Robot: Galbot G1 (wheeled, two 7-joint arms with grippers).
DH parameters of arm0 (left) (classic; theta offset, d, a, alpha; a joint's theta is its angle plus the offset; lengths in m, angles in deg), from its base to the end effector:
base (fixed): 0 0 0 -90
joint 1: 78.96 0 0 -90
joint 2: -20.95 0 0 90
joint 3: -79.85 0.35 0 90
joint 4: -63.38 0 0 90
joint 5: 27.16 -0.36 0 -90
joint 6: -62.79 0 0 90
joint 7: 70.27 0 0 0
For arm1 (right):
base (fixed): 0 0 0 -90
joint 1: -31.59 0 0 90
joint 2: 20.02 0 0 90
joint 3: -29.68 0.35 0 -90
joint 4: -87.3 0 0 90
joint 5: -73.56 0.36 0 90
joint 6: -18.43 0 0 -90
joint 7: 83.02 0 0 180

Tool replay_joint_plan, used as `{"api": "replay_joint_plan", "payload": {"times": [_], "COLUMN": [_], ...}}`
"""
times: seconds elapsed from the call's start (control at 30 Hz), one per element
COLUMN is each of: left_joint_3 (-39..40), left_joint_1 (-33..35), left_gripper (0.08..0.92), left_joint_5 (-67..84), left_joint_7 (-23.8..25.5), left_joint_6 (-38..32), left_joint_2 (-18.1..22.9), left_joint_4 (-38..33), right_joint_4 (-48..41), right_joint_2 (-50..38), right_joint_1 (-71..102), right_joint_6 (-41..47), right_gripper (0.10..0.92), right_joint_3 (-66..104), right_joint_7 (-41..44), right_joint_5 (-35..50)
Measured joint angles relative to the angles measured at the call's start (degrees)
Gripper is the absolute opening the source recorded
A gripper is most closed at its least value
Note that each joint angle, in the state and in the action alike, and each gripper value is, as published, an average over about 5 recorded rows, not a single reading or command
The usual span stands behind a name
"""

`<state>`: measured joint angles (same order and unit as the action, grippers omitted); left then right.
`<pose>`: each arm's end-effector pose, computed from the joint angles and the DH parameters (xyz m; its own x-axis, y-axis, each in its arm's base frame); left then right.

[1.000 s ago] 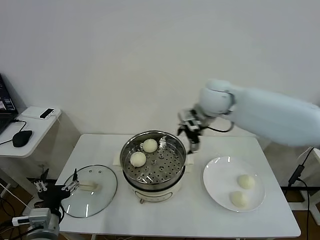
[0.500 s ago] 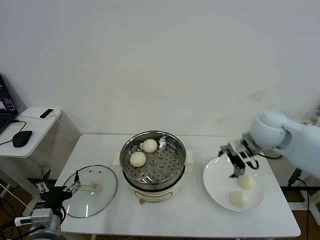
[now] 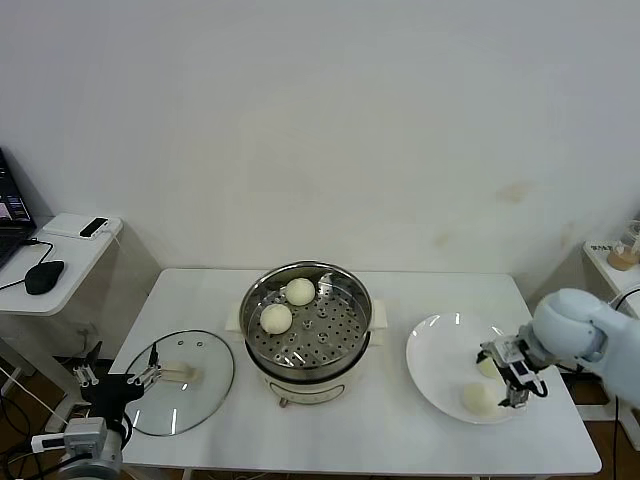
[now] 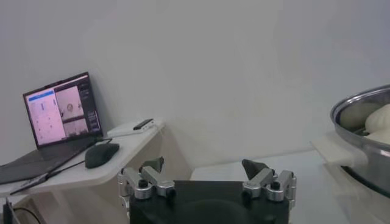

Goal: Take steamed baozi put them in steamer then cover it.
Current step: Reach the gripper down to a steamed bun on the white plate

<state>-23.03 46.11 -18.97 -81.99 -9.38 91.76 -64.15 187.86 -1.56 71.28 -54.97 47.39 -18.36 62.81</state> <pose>0.1689 0.1031 -0.2438 -0.9558 -0.2414 0.1679 -0.1848 0.9372 0.2959 0.3840 -0.1627 -0.1788 -0.1224 -0.0230 0.9922 -0.9698 -0.2098 -0.1245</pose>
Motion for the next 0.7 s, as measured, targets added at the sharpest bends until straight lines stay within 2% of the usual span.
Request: {"api": "replay_joint_plan", "payload": {"times": [0.7], "left_joint_3": [-0.02], "left_joint_1": [-0.35], "left_gripper": [0.823], "left_joint_5": [-0.29], "left_joint_7": [-0.02], "left_joint_6": [0.00], "left_joint_2": [0.20], "left_joint_4": [0.98], "right_joint_4": [-7.01], "right_joint_2": [5.24], "right_joint_1": [5.55], "right_joint_6": [0.29], "right_gripper": [0.818], "right_joint_3": [3.13], "right_joint_7": [-1.79], "right_joint_5": [-2.43]}}
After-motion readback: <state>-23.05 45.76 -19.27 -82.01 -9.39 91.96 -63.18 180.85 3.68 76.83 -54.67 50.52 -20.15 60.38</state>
